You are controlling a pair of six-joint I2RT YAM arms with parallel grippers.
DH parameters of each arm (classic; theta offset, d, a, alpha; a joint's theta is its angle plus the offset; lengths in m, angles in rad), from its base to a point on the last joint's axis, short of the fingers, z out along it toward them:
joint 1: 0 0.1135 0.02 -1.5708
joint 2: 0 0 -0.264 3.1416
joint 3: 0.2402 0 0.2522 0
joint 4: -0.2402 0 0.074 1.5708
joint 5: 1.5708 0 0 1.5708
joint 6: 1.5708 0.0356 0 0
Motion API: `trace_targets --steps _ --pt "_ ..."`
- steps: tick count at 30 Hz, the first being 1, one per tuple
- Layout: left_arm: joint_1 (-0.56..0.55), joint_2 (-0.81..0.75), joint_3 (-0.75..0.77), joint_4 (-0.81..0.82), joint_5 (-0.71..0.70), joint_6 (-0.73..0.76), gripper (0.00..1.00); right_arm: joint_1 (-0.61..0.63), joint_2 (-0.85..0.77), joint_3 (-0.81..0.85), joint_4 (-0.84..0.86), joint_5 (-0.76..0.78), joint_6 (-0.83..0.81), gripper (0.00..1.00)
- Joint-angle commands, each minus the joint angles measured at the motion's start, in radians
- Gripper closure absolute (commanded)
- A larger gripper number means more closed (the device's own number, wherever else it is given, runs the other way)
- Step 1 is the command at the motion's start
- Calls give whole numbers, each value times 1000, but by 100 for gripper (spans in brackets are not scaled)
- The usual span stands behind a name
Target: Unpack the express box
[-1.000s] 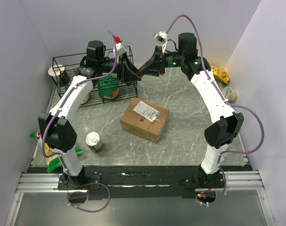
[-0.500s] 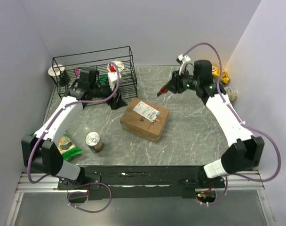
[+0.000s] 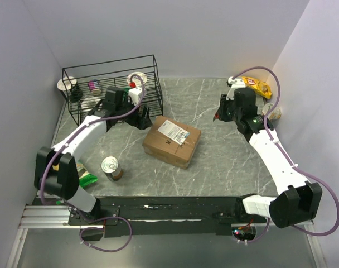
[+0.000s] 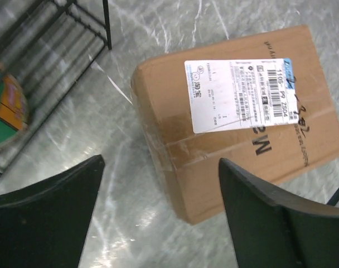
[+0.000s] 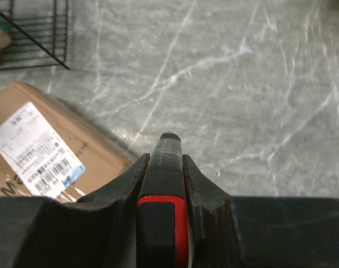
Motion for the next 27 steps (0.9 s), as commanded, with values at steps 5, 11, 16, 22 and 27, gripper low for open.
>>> trace_targets --steps 5,11,16,22,27 --pt "-45 102 25 39 -109 -224 19 -9 -28 -2 20 -24 32 100" --pt "-52 175 34 23 -77 -241 34 -9 -5 32 29 -78 29 100" --pt "-45 244 61 -1 70 -186 53 -10 -5 27 31 -95 27 100" --pt "36 280 29 11 205 -177 78 -16 -7 24 16 -111 22 100" --pt "153 286 -44 13 306 -169 99 -19 10 53 3 -110 13 100"
